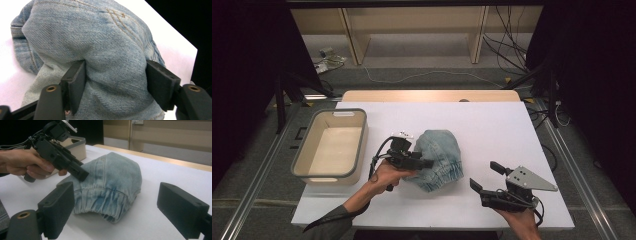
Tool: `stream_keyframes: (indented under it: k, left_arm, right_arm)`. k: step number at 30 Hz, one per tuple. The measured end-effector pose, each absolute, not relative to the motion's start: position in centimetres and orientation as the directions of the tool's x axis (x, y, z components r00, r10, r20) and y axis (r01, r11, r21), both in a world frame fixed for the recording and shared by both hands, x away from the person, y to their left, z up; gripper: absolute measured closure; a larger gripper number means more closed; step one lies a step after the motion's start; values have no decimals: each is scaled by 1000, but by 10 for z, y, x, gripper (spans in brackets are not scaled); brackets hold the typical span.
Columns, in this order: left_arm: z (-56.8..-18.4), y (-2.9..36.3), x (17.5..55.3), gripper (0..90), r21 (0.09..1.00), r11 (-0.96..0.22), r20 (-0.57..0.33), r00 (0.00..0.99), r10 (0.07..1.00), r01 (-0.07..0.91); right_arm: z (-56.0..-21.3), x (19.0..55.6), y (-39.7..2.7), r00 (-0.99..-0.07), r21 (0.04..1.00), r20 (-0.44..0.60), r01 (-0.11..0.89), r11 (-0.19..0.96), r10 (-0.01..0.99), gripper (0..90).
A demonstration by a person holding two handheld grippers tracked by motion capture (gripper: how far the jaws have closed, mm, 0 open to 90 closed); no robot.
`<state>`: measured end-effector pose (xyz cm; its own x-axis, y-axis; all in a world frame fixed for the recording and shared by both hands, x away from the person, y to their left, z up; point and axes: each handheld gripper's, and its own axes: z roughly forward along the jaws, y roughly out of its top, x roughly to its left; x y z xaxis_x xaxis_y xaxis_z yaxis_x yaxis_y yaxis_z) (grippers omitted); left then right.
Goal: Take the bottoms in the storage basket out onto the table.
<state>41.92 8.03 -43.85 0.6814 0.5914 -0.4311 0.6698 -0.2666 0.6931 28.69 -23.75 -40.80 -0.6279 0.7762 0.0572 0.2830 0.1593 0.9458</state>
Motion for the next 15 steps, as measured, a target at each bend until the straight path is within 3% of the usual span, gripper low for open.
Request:
stream_keyframes:
  k: [6,15]
  left_arm:
    - [-437,79,419,237,687,-281,-432,688,583,670]
    - [-435,79,418,169,682,-296,-427,693,581,669]
  right_arm:
    - [-408,287,-237,-628,946,57,283,159,776,156]
    - [-408,287,-237,-629,945,57,285,161,776,156]
